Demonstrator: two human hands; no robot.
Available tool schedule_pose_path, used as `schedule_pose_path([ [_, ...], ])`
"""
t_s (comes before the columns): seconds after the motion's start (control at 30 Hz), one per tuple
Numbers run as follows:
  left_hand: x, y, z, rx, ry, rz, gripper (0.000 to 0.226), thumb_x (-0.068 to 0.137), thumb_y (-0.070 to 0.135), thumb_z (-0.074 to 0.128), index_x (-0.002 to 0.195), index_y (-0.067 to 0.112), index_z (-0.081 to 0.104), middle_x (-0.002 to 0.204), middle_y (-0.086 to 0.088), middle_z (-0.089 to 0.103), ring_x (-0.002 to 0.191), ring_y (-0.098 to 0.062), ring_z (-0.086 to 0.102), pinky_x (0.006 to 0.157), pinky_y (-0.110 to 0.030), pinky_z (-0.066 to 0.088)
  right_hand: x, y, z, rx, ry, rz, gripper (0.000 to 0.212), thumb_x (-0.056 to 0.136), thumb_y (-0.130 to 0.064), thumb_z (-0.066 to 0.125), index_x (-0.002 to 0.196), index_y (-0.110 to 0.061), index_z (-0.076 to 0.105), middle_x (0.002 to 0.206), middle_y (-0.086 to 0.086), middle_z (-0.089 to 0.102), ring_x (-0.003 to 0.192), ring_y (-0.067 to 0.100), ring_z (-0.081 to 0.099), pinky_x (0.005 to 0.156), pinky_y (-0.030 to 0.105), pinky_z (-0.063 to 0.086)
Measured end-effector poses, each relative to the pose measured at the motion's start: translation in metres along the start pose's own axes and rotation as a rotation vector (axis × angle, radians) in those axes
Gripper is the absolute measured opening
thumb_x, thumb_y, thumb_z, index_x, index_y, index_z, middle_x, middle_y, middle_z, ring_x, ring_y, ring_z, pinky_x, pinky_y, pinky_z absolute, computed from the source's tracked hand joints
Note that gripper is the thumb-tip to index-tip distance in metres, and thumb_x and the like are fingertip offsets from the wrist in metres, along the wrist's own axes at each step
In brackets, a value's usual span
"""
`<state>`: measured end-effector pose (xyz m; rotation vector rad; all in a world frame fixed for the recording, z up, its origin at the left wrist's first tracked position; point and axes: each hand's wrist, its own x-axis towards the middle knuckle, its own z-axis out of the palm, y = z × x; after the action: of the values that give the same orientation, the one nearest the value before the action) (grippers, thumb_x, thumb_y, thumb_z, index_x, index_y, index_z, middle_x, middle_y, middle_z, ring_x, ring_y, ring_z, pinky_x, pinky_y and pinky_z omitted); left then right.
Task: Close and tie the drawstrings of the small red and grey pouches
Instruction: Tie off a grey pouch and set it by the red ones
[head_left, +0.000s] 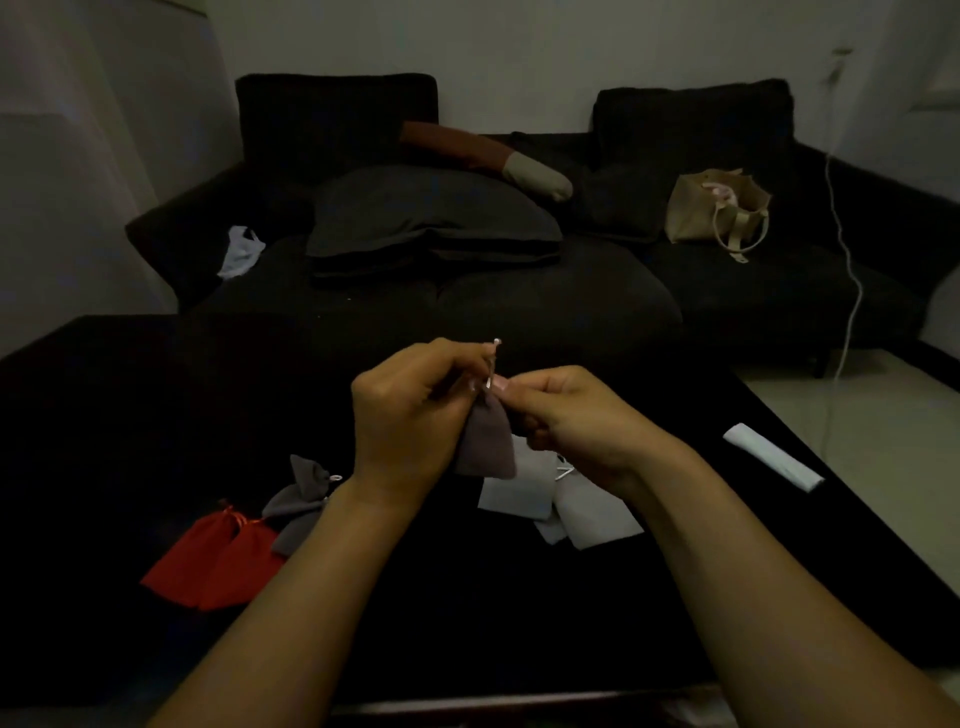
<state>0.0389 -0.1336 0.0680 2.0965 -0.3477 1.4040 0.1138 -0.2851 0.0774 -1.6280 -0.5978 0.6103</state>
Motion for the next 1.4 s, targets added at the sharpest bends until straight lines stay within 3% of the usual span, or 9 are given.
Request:
schedule_pose_path([
  [0.3,-0.002,0.003,0.005,-0.028,0.080,-0.128,0.013,0.074,-0.003,0.081,0.083,0.004,0.075,0.080,0.004,0.072,0.073,-0.004,0.070,0.067,-0.020,0.056,-0.001,-0.001,0.003,0.432,-0.069,-0.083,0.023,0.095,-0.018,0.060,0.113,-0.014,0.074,0.097,0.004,0.072,0.090,0.017,0.064,0.089,0.034,0.047],
  [0.47,0.000,0.006,0.009,-0.076,0.067,-0.193,0.014,0.075,-0.003,0.079,0.085,0.007,0.078,0.080,0.006,0.073,0.074,-0.003,0.071,0.069,-0.017,0.054,0.001,-0.002,0.020,0.787,0.071,-0.013,0.018,0.089,-0.019,0.064,0.099,-0.012,0.076,0.073,-0.001,0.065,0.061,0.006,0.057,0.058,0.017,0.049],
  [0.63,0.007,0.015,0.006,-0.446,-0.048,-0.647,0.017,0.081,-0.006,0.071,0.095,0.003,0.076,0.083,0.001,0.077,0.078,-0.010,0.074,0.069,-0.019,0.057,0.006,-0.001,0.025,1.045,0.093,0.119,0.020,0.084,-0.024,0.070,0.095,-0.011,0.079,0.082,0.004,0.072,0.073,0.014,0.072,0.073,0.025,0.060],
  [0.8,0.011,0.009,-0.002,-0.590,-0.232,-0.813,0.019,0.089,0.006,0.064,0.105,0.008,0.073,0.096,0.000,0.077,0.091,-0.010,0.073,0.073,-0.019,0.057,0.001,-0.005,0.019,0.951,0.080,0.228,0.025,0.081,-0.035,0.068,0.097,-0.020,0.081,0.105,0.009,0.076,0.095,0.023,0.073,0.083,0.039,0.058],
  [0.93,0.010,0.003,0.002,-0.563,-0.091,-0.897,0.018,0.094,0.015,0.060,0.102,0.008,0.074,0.092,-0.006,0.077,0.085,-0.016,0.073,0.070,-0.026,0.059,-0.003,-0.010,0.022,1.018,0.088,0.204,0.023,0.089,-0.032,0.066,0.101,-0.016,0.076,0.101,0.012,0.076,0.094,0.029,0.074,0.075,0.044,0.061],
  [1.03,0.008,0.000,0.006,-0.502,0.010,-0.933,0.025,0.096,0.028,0.058,0.091,0.011,0.075,0.083,-0.006,0.076,0.075,-0.015,0.072,0.063,-0.024,0.055,-0.001,-0.009,0.026,1.044,0.134,0.173,0.020,0.093,-0.031,0.063,0.096,-0.014,0.073,0.079,0.008,0.071,0.060,0.016,0.068,0.058,0.030,0.056],
  [1.2,0.012,0.000,0.007,-0.410,0.217,-1.096,0.041,0.100,0.042,0.048,0.073,0.014,0.063,0.064,0.001,0.061,0.058,-0.010,0.056,0.055,-0.023,0.047,0.006,-0.003,0.020,0.986,0.207,0.134,0.018,0.091,-0.031,0.066,0.090,-0.014,0.073,0.078,0.001,0.061,0.060,0.008,0.051,0.052,0.017,0.043],
  [1.3,0.018,0.004,0.008,-0.811,0.310,-1.345,0.045,0.099,0.047,0.048,0.076,0.013,0.067,0.066,0.000,0.071,0.064,-0.013,0.069,0.058,-0.026,0.054,0.008,-0.004,0.027,0.980,0.220,0.110,0.019,0.093,-0.032,0.063,0.088,-0.015,0.070,0.087,0.002,0.068,0.060,0.009,0.053,0.054,0.017,0.043],
  [1.4,0.022,0.012,0.003,-1.292,0.150,-1.450,0.053,0.099,0.050,0.044,0.085,0.010,0.076,0.086,-0.013,0.076,0.073,-0.021,0.076,0.053,-0.028,0.057,0.006,-0.006,0.030,1.106,0.188,0.088,0.018,0.096,-0.032,0.058,0.092,-0.015,0.064,0.093,0.004,0.074,0.056,0.007,0.054,0.044,0.015,0.039],
])
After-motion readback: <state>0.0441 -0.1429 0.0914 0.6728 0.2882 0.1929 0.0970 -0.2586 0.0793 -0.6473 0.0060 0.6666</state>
